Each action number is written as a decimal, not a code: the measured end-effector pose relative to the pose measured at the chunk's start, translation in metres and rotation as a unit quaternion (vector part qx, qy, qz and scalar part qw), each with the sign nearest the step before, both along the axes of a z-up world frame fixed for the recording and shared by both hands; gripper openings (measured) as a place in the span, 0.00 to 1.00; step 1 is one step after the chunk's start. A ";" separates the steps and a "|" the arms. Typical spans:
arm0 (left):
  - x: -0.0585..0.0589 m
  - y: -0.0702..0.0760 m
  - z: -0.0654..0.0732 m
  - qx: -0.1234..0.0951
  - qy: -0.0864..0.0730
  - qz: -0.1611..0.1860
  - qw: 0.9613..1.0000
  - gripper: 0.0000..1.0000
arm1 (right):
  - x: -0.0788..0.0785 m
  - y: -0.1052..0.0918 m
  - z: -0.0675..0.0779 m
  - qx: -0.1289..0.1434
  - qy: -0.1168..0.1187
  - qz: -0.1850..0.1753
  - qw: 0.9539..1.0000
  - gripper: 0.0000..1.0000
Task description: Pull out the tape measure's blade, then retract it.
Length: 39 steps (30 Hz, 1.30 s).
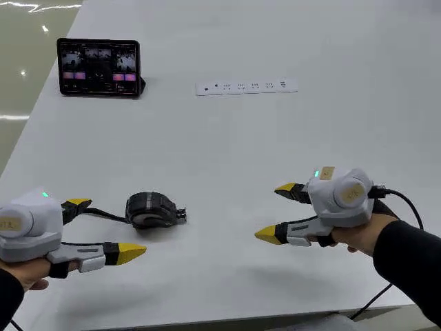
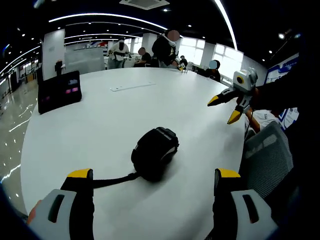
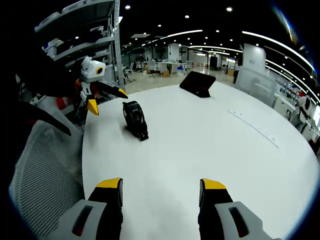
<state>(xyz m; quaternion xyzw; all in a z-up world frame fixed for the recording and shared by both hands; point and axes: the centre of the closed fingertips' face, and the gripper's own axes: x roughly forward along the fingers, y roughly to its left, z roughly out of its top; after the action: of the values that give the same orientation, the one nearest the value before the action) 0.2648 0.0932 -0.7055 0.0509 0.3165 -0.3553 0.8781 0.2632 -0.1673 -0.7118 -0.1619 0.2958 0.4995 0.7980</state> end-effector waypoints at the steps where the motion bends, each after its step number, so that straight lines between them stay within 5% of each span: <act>1: -0.001 0.002 0.000 0.004 -0.002 -0.003 1.000 0.99 | -0.002 -0.003 -0.001 -0.001 0.001 0.000 1.000 0.62; 15: -0.007 0.035 0.002 0.017 0.000 0.002 1.000 0.99 | -0.007 -0.062 0.008 0.006 0.001 -0.058 0.998 0.84; 22: -0.008 0.047 0.005 0.024 0.001 0.007 1.000 0.99 | -0.018 -0.093 0.001 -0.004 0.008 -0.090 0.996 0.99; 39: -0.013 0.070 0.008 0.043 0.004 0.017 0.999 0.99 | -0.031 -0.134 0.011 -0.006 0.010 -0.114 0.993 0.99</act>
<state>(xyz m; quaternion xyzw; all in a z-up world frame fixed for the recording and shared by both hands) 0.2519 0.1634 -0.6977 0.0820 0.3359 -0.3264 0.8797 0.2323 -0.3014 -0.7012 -0.1272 0.3233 0.4054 0.8455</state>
